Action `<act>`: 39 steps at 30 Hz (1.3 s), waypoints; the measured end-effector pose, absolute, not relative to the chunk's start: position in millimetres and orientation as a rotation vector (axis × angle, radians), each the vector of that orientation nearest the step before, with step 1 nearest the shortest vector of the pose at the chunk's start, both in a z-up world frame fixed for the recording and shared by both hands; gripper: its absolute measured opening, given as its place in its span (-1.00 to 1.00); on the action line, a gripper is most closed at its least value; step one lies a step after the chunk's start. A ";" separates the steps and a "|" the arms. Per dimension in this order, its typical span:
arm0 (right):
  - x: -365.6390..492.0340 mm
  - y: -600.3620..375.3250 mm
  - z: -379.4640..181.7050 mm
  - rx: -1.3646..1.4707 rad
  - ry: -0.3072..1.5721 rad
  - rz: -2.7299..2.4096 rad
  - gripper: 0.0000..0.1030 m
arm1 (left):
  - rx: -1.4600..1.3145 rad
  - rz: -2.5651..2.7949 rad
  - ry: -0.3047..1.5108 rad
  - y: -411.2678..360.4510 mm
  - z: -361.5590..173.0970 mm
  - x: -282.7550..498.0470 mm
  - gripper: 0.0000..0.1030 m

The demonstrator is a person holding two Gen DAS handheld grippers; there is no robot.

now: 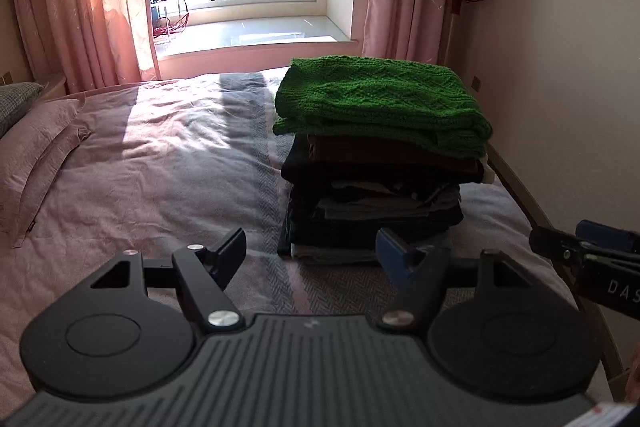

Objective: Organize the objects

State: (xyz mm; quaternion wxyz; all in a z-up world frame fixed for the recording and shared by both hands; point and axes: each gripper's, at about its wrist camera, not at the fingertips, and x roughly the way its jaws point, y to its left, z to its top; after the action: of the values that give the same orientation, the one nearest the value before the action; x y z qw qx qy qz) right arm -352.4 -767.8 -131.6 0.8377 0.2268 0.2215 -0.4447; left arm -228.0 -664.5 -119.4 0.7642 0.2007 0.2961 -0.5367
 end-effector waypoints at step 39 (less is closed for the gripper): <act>-373.6 -669.3 -90.7 0.512 0.570 -0.909 0.33 | 0.520 -1.239 0.655 -564.9 -95.7 -258.6 0.64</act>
State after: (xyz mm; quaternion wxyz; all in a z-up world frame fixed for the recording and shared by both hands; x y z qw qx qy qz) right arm -373.6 -669.3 -90.7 0.8286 0.2410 0.2686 -0.4281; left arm -258.6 -564.9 -95.7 0.7334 0.2365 0.2979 -0.5634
